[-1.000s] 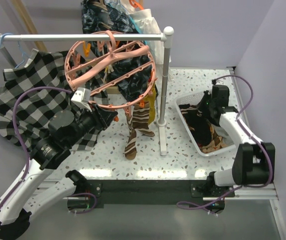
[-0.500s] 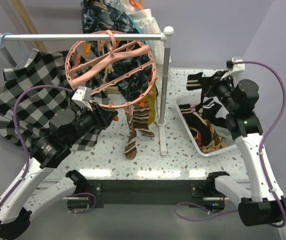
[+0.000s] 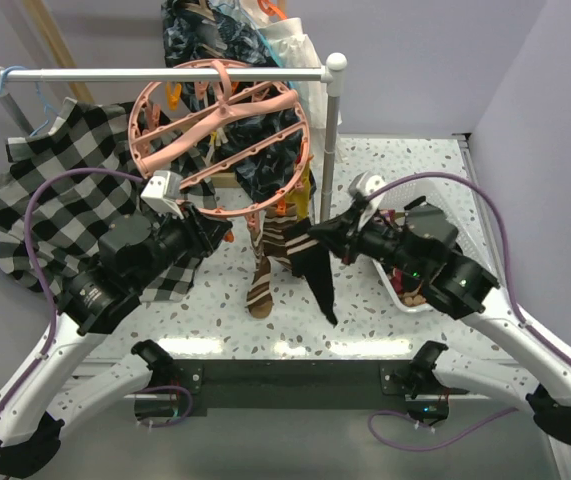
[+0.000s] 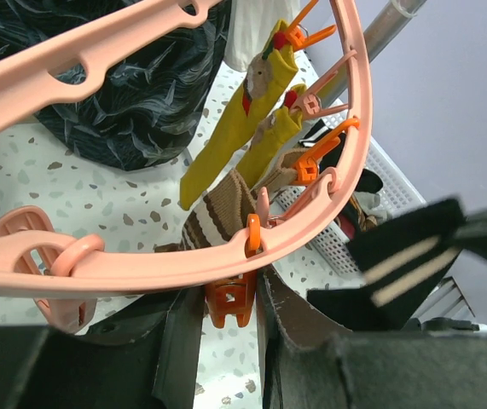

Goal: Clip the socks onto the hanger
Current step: Pick up the sock from the bin, then clamp the sock onto the hanger.

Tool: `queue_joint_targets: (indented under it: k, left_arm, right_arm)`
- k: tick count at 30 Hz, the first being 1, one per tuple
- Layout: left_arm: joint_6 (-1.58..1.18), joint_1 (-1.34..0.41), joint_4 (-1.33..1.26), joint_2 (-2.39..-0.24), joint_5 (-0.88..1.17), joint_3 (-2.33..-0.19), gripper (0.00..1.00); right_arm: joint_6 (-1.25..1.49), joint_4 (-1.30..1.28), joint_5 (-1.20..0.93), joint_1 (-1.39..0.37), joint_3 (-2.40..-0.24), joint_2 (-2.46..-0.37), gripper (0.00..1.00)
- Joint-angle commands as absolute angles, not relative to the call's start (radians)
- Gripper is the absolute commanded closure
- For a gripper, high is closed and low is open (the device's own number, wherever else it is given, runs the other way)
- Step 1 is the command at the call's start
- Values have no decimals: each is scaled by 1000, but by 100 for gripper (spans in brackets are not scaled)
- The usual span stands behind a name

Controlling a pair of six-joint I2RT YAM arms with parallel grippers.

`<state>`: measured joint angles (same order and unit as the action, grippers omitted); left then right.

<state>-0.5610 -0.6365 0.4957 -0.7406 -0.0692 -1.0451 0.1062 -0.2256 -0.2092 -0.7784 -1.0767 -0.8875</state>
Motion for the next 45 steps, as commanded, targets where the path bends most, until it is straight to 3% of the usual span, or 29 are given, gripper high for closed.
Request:
queue_joint_targets:
  k: [1, 10, 16, 22, 45]
  left_arm:
    - [-589, -635, 482, -744, -104, -1089, 100]
    - [-615, -637, 495, -761, -98, -1095, 100]
    - [-624, -637, 512, -761, -109, -1100, 100]
    - [-632, -637, 526, -761, -120, -1108, 100]
    - [-742, -637, 592, -804, -149, -1149, 100]
  right_arm:
    - [37, -207, -2, -1013, -1055, -960, 100]
    - [-273, 93, 585, -1380, -1020, -1144, 100]
    - [-488, 392, 784, -1451, -963, -1215, 100]
    - [-587, 506, 811, -1456, -972, -1272, 100]
    - [-615, 499, 658, -1456, -1019, -1342, 100]
